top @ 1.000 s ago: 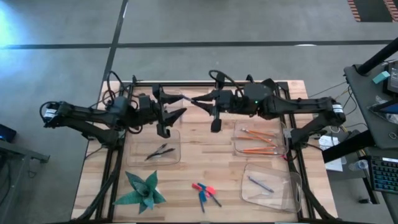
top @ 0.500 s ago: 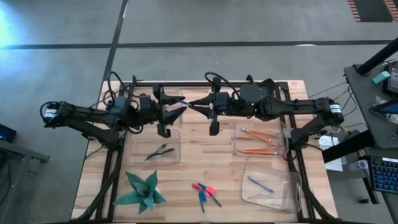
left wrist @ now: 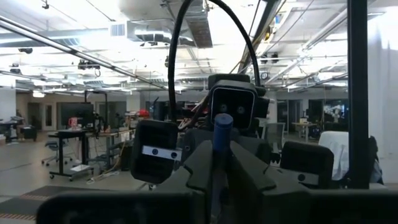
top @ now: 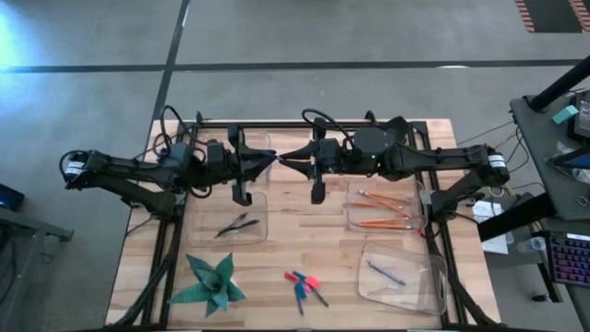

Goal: Sort crayons/erasers/pens/pencils in bins
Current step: Put the blue crayon into the top transparent bin

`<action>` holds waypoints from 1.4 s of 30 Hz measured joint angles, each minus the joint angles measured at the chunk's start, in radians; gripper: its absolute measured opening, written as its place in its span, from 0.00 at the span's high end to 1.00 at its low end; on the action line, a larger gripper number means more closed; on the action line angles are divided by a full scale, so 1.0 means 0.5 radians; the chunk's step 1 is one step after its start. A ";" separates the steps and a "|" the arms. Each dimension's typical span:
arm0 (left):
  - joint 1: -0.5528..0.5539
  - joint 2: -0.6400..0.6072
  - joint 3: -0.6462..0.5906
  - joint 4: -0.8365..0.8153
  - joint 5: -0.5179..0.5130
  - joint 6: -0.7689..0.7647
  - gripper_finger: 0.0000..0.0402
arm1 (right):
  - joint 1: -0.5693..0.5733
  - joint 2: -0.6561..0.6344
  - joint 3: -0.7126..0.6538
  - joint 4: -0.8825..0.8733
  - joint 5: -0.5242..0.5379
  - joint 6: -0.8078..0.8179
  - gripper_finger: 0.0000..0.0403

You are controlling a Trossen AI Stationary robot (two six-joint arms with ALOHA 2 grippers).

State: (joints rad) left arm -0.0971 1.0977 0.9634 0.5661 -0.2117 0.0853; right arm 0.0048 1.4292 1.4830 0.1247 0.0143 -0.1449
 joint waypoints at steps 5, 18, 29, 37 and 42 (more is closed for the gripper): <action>0.000 0.000 -0.005 -0.012 0.004 -0.002 0.97 | -0.002 -0.014 0.001 -0.089 0.006 0.060 0.89; 0.108 0.012 -0.009 -0.327 -0.195 -0.001 0.97 | -0.016 -0.097 0.414 -1.386 0.068 0.336 0.61; 0.762 0.229 -0.013 -1.820 -0.495 -0.473 0.98 | 0.075 -0.110 0.455 -1.989 0.498 0.668 0.62; 1.131 0.568 -0.043 -2.140 -0.049 -0.741 0.98 | 0.111 -0.106 0.216 -1.979 0.497 0.807 0.63; 1.138 0.688 -0.041 -2.233 0.044 -0.736 0.98 | 0.109 -0.105 0.126 -1.957 0.499 0.895 0.63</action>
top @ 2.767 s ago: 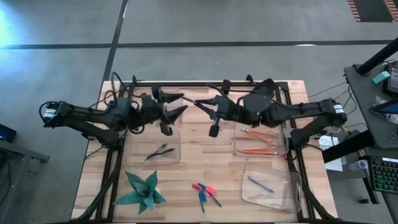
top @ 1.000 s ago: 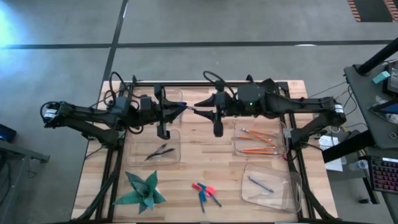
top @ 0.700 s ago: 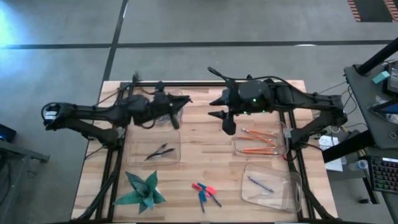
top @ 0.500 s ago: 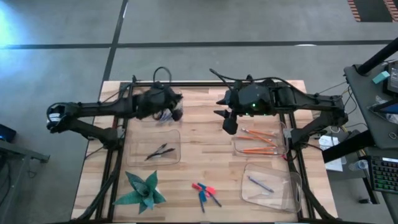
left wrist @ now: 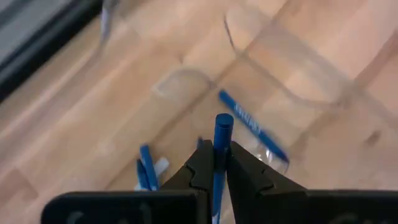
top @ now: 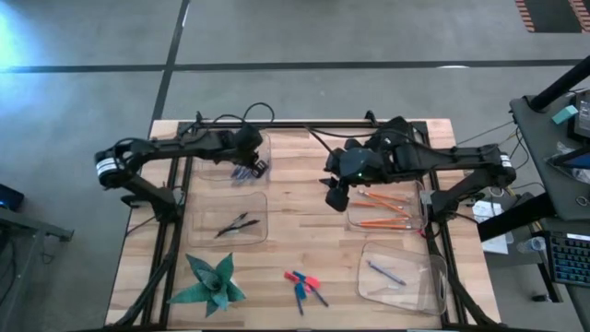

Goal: Sort crayons/erasers/pens/pencils in bins
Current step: Put the blue crayon into the top transparent bin, then put the purple pen from the bottom transparent bin into the middle left transparent bin

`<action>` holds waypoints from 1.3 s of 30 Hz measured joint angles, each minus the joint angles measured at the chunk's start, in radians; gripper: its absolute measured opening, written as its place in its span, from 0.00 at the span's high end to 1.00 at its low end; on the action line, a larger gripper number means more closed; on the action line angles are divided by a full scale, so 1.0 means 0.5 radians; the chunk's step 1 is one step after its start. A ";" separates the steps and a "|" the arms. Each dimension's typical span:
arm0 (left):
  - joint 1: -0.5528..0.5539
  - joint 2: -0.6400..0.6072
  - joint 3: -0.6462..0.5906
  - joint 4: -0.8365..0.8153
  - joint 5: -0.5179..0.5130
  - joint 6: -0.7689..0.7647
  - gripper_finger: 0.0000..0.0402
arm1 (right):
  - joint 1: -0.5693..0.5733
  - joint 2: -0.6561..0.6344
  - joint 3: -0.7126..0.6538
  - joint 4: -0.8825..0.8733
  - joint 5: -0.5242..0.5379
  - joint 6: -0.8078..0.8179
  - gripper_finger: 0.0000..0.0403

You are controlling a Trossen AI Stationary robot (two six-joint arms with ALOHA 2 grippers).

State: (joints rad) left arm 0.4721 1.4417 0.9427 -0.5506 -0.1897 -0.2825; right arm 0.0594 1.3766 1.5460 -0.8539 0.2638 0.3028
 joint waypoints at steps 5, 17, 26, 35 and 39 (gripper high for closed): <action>0.012 0.085 -0.030 -0.129 0.005 0.016 0.98 | 0.000 0.002 -0.050 -0.002 0.000 0.025 0.63; 0.013 0.154 -0.035 -0.161 0.005 0.003 0.89 | 0.000 0.001 -0.051 -0.002 0.000 0.024 0.62; 0.013 0.134 -0.035 -0.165 -0.001 0.003 0.88 | 0.004 0.002 -0.051 -0.013 -0.018 0.086 0.62; -0.019 -0.170 0.083 -0.296 0.209 -0.154 0.88 | 0.068 0.112 -0.057 -0.011 -0.062 0.420 0.63; -0.162 -0.395 0.080 -0.272 0.222 -0.312 0.88 | 0.158 0.239 -0.058 -0.002 -0.072 0.539 0.64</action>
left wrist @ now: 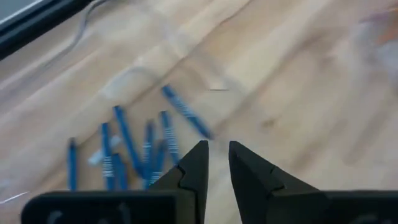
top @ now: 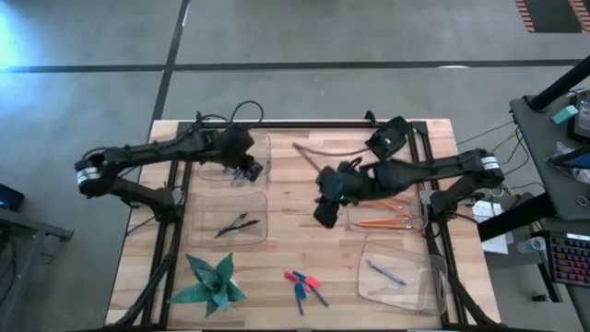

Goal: Sort crayons/erasers/pens/pencils in bins
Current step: Put the purple pen from the bottom transparent bin into the middle left transparent bin

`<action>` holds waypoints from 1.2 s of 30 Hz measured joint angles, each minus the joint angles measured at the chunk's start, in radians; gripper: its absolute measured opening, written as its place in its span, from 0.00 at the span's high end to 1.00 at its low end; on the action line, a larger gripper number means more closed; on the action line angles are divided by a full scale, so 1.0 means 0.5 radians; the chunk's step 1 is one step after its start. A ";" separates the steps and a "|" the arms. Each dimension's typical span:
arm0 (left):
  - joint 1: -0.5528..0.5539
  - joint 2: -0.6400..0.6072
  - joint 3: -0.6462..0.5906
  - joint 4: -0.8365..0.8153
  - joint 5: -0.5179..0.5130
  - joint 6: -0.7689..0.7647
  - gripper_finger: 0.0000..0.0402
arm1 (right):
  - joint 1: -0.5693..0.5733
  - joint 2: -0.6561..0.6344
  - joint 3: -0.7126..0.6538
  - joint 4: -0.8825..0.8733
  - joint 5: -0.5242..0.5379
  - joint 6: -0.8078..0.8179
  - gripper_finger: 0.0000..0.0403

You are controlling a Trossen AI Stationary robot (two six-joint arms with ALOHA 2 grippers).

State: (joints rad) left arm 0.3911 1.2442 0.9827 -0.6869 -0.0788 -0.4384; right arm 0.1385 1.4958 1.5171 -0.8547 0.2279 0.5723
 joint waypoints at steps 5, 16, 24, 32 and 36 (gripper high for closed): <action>-0.342 -0.194 -0.039 0.143 -0.003 -0.174 0.88 | 0.121 0.163 -0.002 -0.002 -0.005 0.206 0.65; -1.081 -0.212 -0.041 0.573 -0.167 -0.272 0.88 | 0.330 0.448 -0.002 0.081 -0.128 0.497 0.61; -1.316 -0.213 -0.043 0.642 -0.238 -0.521 0.88 | 0.426 0.544 -0.002 0.106 -0.302 0.532 0.49; -1.412 -0.213 -0.052 1.092 -0.279 -0.527 0.88 | 0.564 0.638 -0.002 0.167 -0.315 0.586 0.48; -1.440 -0.212 -0.044 1.280 -0.279 -0.527 0.88 | 0.646 0.679 -0.002 0.237 -0.314 0.602 0.48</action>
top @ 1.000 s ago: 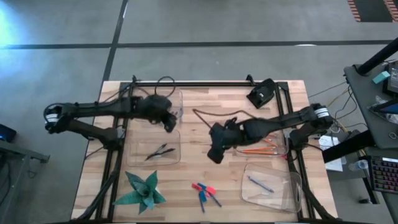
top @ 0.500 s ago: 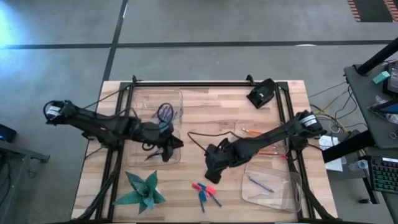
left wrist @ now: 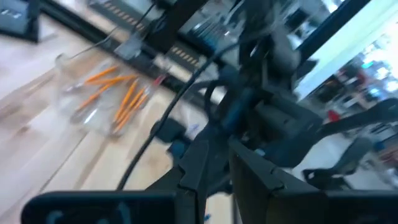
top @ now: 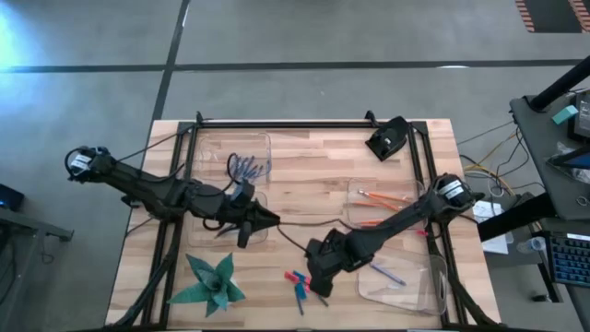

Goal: Sort crayons/erasers/pens/pencils in bins
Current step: Put the purple pen from the bottom transparent bin into the middle left transparent bin

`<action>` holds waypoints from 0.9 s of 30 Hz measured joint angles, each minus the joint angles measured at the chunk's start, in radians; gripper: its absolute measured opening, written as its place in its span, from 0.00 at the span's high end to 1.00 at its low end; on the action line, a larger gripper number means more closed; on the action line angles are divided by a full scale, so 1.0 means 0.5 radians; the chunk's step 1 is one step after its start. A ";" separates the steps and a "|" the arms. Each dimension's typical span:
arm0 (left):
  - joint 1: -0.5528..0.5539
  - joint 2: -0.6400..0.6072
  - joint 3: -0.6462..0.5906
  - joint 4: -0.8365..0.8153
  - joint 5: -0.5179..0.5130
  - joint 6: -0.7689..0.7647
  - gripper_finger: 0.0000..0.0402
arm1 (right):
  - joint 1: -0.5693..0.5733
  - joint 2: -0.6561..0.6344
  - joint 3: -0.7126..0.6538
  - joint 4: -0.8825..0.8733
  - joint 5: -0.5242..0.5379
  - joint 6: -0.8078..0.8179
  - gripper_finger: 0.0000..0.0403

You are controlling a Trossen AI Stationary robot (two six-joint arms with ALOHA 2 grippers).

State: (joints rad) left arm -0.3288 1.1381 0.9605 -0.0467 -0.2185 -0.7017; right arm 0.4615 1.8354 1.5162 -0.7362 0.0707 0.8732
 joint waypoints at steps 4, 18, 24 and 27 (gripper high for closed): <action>-0.045 0.000 0.000 0.117 -0.006 -0.002 0.88 | 0.062 0.001 0.001 -0.006 0.015 0.070 0.48; -0.258 0.000 -0.003 0.219 -0.229 -0.054 0.88 | 0.212 0.055 0.001 0.105 0.226 0.137 0.48; -0.283 0.051 -0.004 0.290 -0.274 -0.104 0.88 | 0.229 0.151 -0.002 0.129 0.227 0.117 0.48; -0.292 0.092 -0.005 0.300 -0.274 -0.116 0.88 | 0.229 0.182 -0.002 0.149 0.230 0.115 0.48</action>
State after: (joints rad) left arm -0.4749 1.1843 0.9581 0.1034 -0.3553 -0.7599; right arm 0.5762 1.9265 1.5154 -0.6619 0.1860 0.9307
